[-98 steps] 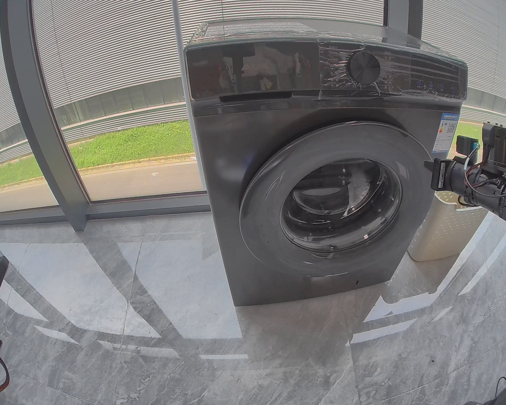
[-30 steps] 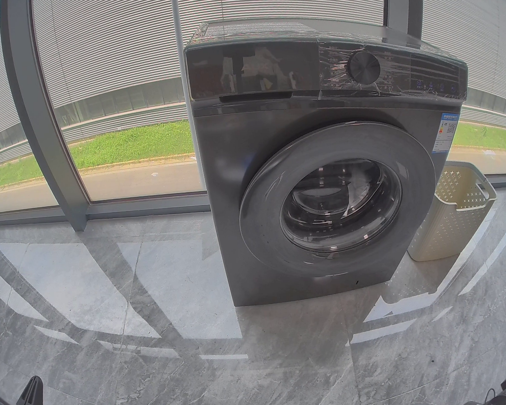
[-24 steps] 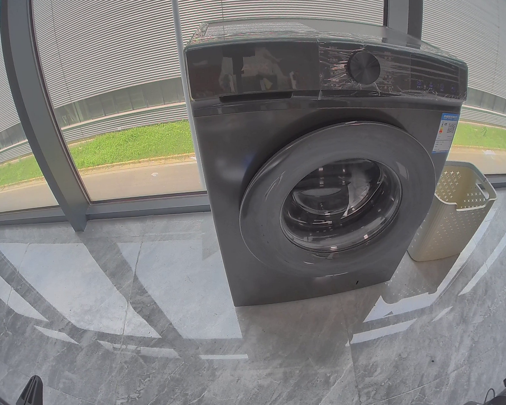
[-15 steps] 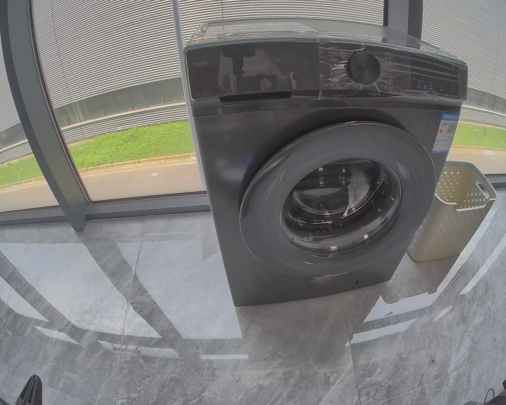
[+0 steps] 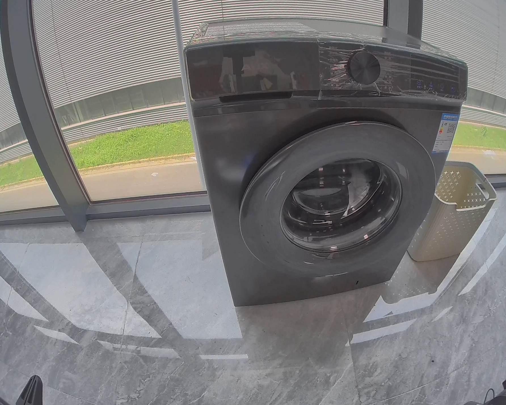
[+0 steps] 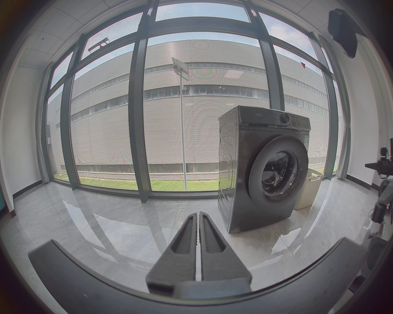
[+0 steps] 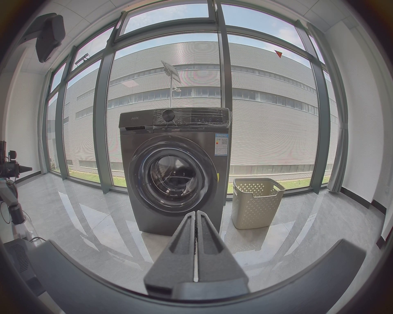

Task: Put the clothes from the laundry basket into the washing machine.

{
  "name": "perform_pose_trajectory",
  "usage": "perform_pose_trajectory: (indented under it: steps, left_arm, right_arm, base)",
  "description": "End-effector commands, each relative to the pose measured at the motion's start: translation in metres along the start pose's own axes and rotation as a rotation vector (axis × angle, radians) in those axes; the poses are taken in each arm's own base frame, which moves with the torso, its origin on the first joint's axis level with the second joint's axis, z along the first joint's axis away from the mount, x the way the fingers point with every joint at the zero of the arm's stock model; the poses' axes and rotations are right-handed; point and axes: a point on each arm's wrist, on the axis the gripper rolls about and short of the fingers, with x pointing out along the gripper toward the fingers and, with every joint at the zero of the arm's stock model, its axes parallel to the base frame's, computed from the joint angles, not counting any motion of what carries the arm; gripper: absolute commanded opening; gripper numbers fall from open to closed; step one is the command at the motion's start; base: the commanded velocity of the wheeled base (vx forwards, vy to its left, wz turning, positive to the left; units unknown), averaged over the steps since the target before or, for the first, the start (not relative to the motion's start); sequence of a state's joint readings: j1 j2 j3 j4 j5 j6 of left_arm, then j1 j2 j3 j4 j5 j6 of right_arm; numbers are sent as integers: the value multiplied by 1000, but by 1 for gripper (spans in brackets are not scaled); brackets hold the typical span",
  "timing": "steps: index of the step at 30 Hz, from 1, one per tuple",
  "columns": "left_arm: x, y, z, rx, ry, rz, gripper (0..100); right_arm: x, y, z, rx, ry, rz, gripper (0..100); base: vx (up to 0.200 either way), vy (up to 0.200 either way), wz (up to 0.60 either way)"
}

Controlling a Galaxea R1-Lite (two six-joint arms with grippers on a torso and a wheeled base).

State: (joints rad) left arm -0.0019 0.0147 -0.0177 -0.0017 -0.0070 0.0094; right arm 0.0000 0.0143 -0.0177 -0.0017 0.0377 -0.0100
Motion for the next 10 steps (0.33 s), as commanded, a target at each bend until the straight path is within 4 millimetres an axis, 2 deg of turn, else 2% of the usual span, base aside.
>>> perform_pose_trajectory:
  steps: [1, 10]
  left_arm:
    - [0, 0, -5, 0, 3, 1, 0]
    - [0, 0, -5, 0, 3, 1, 0]
  right_arm:
    - [0, 0, -5, 2, 4, -1, 0]
    - [0, 0, -5, 4, 4, -5, 0]
  base:
    - [0, 0, 0]
    - [0, 0, 0]
